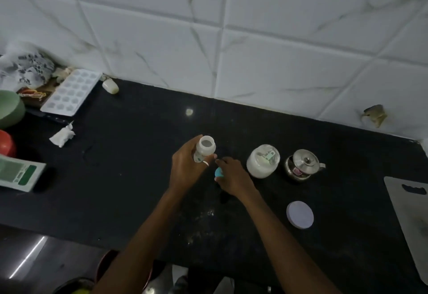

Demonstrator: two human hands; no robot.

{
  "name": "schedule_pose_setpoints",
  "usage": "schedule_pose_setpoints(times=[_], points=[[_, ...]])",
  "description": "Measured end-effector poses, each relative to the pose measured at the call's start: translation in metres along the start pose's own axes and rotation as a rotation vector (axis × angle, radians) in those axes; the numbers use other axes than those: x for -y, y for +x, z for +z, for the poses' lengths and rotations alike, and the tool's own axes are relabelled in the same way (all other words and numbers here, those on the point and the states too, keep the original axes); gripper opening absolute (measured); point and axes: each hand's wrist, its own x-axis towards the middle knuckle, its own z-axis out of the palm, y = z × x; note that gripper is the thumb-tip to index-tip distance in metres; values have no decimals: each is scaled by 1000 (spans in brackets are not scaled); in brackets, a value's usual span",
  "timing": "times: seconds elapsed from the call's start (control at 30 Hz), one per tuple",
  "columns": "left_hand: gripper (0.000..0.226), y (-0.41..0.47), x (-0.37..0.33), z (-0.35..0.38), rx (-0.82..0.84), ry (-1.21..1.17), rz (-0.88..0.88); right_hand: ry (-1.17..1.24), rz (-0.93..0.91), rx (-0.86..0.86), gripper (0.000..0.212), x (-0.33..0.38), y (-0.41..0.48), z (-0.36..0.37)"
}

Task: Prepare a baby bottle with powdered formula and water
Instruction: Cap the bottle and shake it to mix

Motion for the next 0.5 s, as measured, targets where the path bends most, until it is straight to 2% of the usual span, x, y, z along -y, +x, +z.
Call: schedule_pose_setpoints(times=[0.1, 0.27, 0.5], points=[[48, 3, 11, 0, 13, 1, -22, -19, 10, 35, 63, -2, 5, 11], [47, 9, 12, 0, 29, -9, -28, 23, 8, -44, 57, -1, 8, 7], [42, 26, -23, -3, 27, -49, 45, 186, -76, -351, 47, 20, -11, -87]])
